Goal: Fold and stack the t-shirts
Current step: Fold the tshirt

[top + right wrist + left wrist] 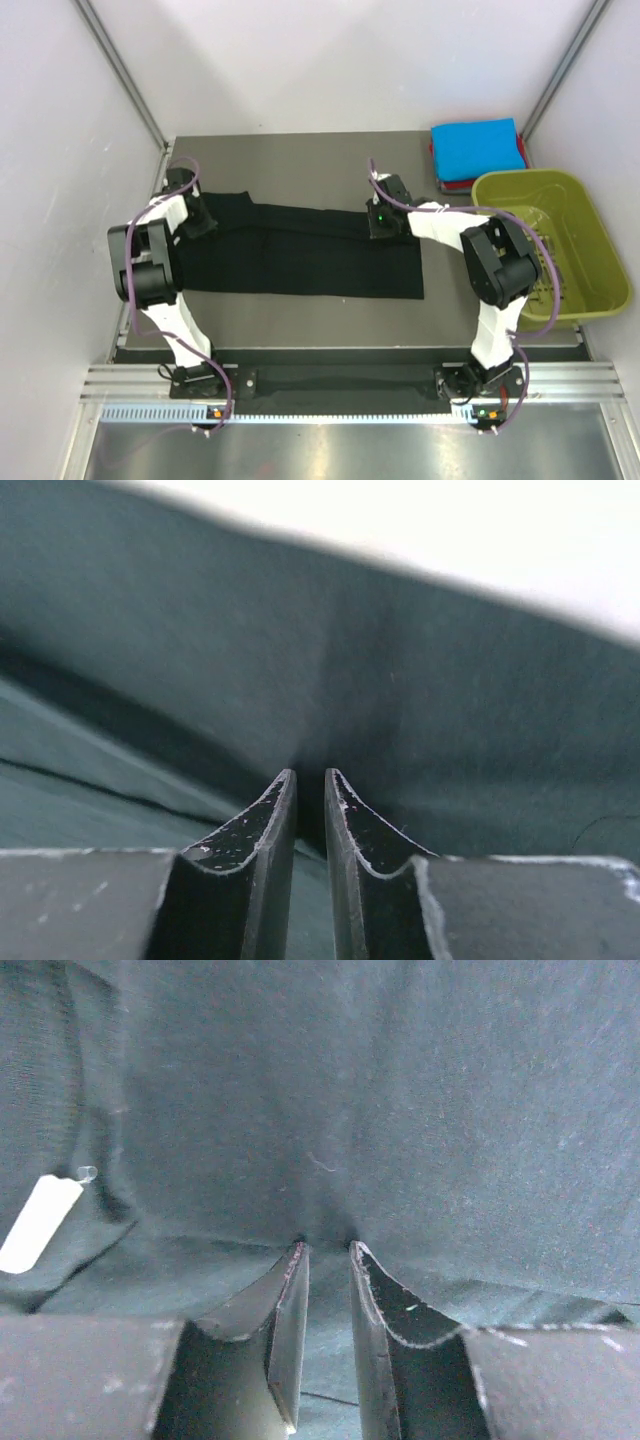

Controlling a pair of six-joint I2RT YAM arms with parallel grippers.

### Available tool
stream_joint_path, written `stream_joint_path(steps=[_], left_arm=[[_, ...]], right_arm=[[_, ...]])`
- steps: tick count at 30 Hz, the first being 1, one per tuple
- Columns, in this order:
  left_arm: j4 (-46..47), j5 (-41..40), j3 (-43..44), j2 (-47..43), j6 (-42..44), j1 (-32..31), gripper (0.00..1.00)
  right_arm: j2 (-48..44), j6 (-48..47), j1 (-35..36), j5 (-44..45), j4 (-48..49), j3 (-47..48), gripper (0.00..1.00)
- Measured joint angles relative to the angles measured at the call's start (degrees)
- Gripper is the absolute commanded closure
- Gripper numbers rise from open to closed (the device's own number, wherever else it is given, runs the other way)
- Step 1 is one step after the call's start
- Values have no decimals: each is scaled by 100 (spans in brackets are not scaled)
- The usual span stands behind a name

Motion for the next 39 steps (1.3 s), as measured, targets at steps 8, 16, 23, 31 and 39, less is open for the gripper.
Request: stream_joint_path(steps=[8, 16, 23, 31, 39], left_arm=[[-52, -199, 79, -363, 11, 260, 63], [-42, 61, 553, -330, 20, 1082, 61], [-4, 468, 859, 212, 192, 1008, 60], [-4, 772, 1139, 699, 326, 1005, 61], [-24, 855, 1309, 822, 339, 1005, 69]], right_arm=[[0, 2, 11, -17, 59, -179, 82], [0, -9, 11, -46, 59, -177, 82], [0, -72, 11, -68, 59, -177, 82], [0, -107, 11, -76, 57, -173, 82], [4, -105, 11, -79, 57, -168, 82]])
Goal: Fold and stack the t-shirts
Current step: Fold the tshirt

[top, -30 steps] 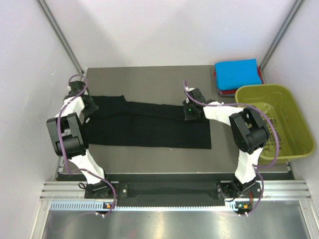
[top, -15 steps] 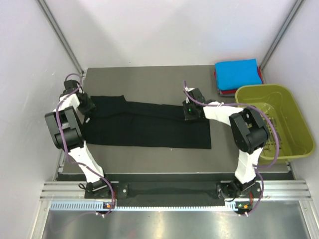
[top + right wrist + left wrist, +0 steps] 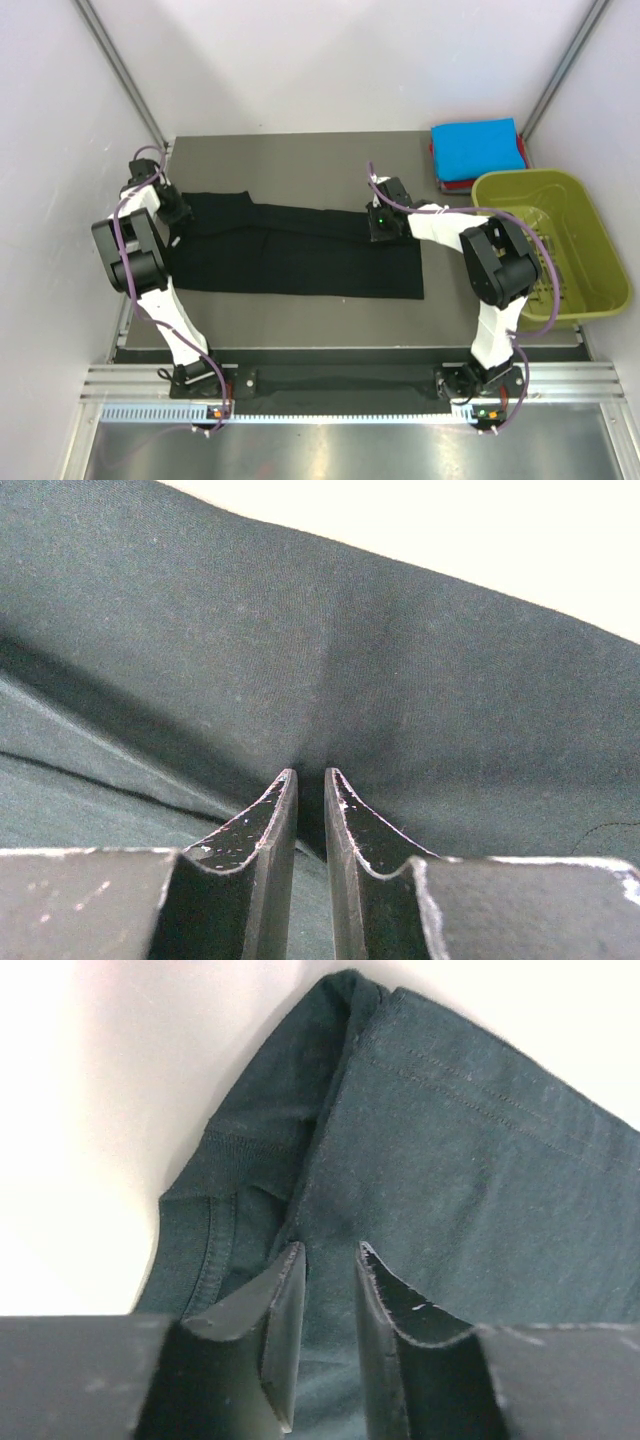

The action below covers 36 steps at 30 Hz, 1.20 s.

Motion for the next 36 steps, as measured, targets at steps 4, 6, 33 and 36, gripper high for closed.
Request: stream_joint_path(steps=[4, 6, 33, 36], left_arm=[[-103, -44, -11, 0, -4, 0, 67], [-118, -133, -37, -2, -4, 0, 65], [-431, -796, -686, -1222, -107, -170, 93], [-404, -984, -960, -1353, -181, -184, 89]], right_arm=[[0, 0, 0, -2, 0, 0, 81], [0, 2, 2, -7, 0, 2, 80], [26, 4, 2, -26, -13, 35, 81], [26, 2, 2, -26, -13, 35, 81]])
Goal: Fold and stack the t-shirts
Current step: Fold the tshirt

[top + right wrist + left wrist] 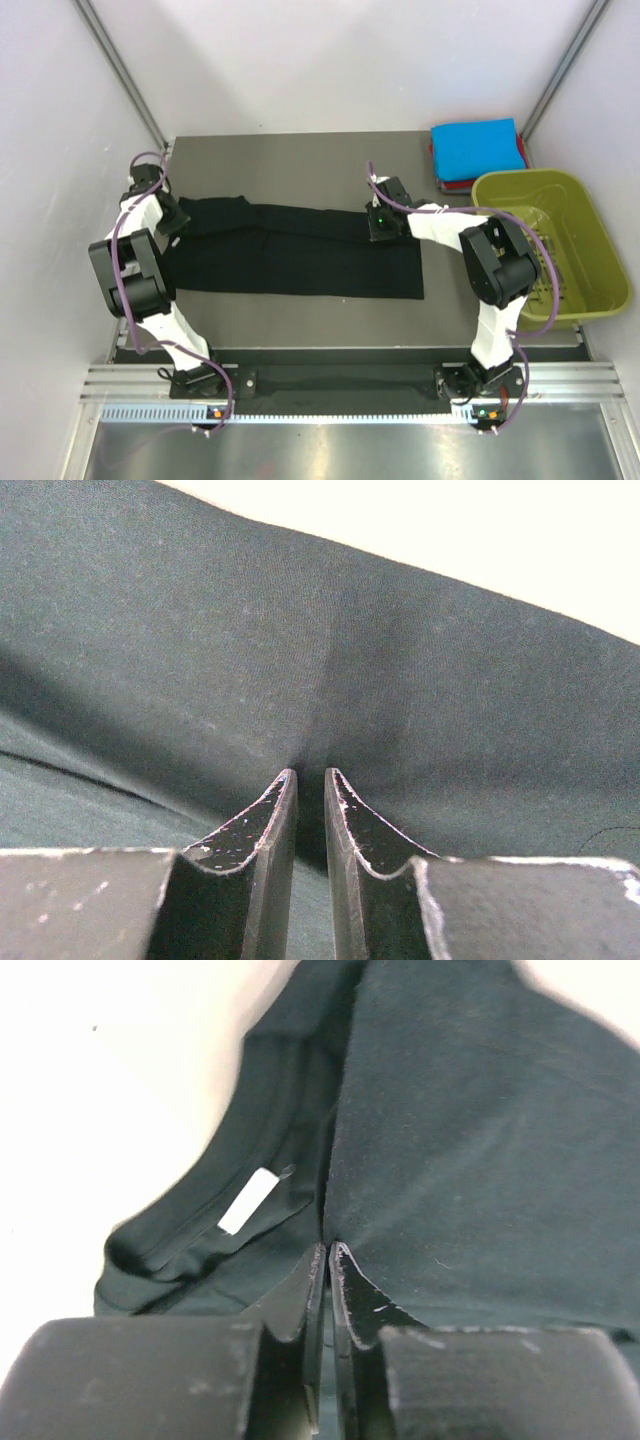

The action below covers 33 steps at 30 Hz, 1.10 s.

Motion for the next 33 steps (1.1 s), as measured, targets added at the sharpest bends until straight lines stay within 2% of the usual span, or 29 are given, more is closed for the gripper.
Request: stream_joint_path(steps=[5, 7, 13, 25, 33], left_arm=[[-63, -275, -146, 13, -85, 7, 65], [-59, -323, -116, 13, -116, 7, 61], [79, -122, 343, 157, -125, 76, 62], [739, 1025, 804, 1397, -125, 323, 60], [1193, 1078, 979, 1449, -90, 323, 63]], right_arm=[[0, -2, 0, 0, 0, 0, 81], [0, -2, 0, 0, 0, 0, 81], [7, -2, 0, -15, -7, 11, 81], [26, -26, -2, -37, -13, 42, 80], [105, -55, -2, -44, -17, 142, 80]])
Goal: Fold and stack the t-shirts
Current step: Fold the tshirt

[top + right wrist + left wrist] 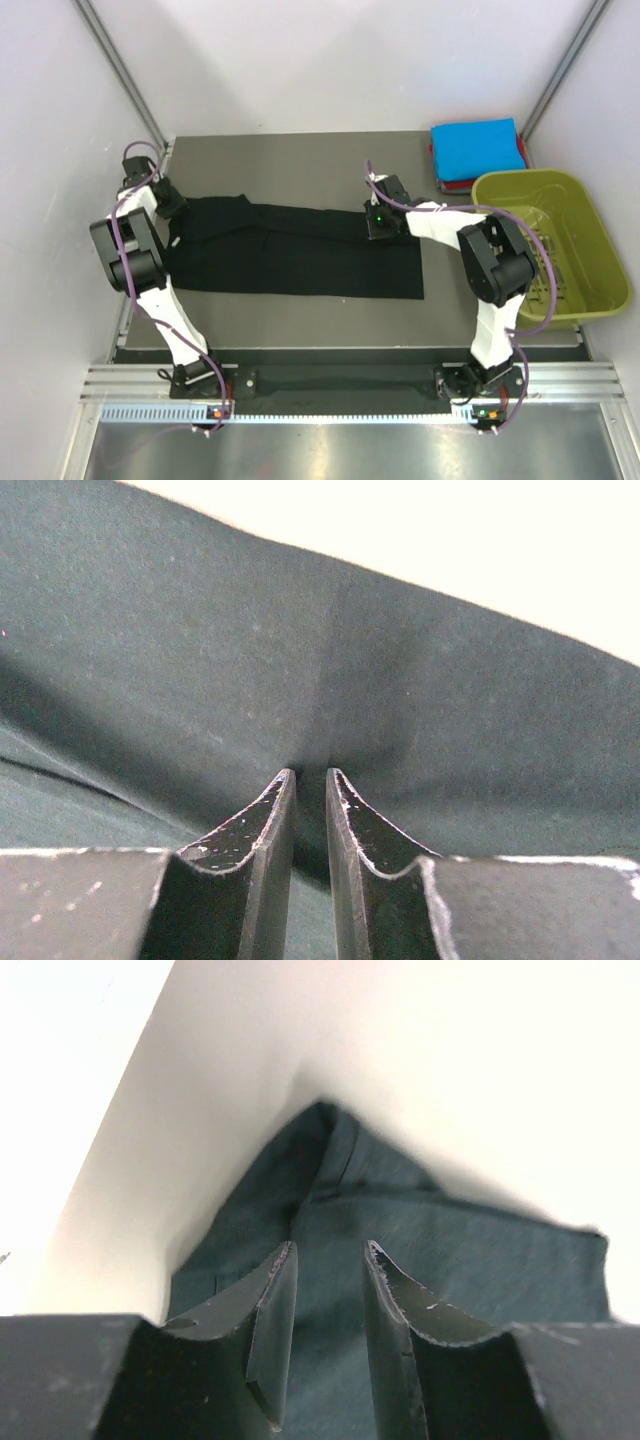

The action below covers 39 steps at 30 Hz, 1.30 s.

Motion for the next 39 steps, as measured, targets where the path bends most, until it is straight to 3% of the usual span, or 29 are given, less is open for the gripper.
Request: stream_joint_path(steps=[28, 32, 33, 34, 39], left_arm=[[157, -275, 387, 448, 350, -68, 65], [181, -188, 393, 553, 339, -72, 77], [197, -168, 402, 575, 341, -76, 92], [197, -133, 413, 577, 308, -76, 99], [170, -120, 446, 575, 330, -96, 100]], right_arm=[[20, -42, 0, -2, -7, 39, 80], [20, -42, 0, -2, -7, 39, 80], [20, -42, -2, -2, -7, 39, 79], [20, -44, -2, -2, -7, 39, 79], [20, -44, -4, -2, -4, 39, 79]])
